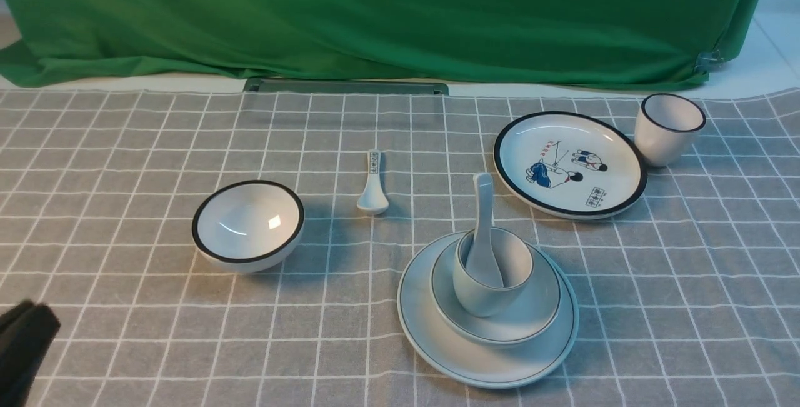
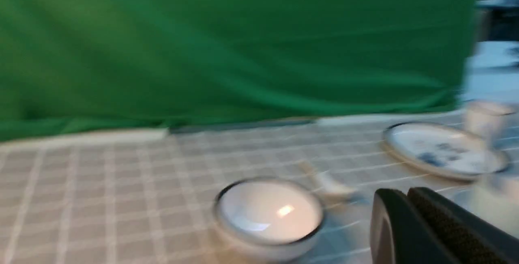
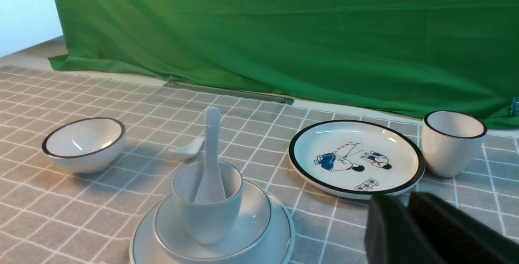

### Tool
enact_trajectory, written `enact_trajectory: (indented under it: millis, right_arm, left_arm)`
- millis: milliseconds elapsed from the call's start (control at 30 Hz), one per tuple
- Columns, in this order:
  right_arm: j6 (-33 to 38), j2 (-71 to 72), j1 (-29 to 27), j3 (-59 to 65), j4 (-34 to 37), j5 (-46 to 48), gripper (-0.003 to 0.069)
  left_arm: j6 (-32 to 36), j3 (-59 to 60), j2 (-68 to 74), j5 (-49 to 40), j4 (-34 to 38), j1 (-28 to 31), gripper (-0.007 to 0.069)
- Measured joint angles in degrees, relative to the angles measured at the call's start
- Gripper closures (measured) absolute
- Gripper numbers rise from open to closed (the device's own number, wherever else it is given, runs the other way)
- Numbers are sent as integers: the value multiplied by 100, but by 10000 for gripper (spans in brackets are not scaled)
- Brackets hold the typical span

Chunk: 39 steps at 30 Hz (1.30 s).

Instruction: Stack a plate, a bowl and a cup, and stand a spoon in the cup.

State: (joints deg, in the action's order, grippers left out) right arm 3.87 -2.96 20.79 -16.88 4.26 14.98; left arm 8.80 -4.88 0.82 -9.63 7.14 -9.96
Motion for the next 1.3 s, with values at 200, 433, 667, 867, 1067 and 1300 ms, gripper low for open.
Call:
enact_trajectory:
  millis: [200, 433, 667, 867, 1067, 1300]
  right_arm:
    - [-33, 0, 0, 5, 0, 0, 542]
    - [-37, 0, 0, 5, 0, 0, 533]
    - [-37, 0, 0, 5, 0, 0, 518]
    - [-37, 0, 0, 5, 0, 0, 505]
    - [-37, 0, 0, 5, 0, 0, 489]
    - [62, 44, -98, 5, -12, 38, 474]
  left_arm:
    - [-5, 525, -72, -440, -87, 748, 608]
    - [-5, 525, -72, -329, -171, 777, 608]
    - [-5, 525, -72, -329, -213, 777, 608]
    - [-5, 525, -72, -329, -232, 777, 608]
    - [0, 525, -72, -329, -236, 777, 608]
    - [0, 525, -72, -329, -239, 777, 608]
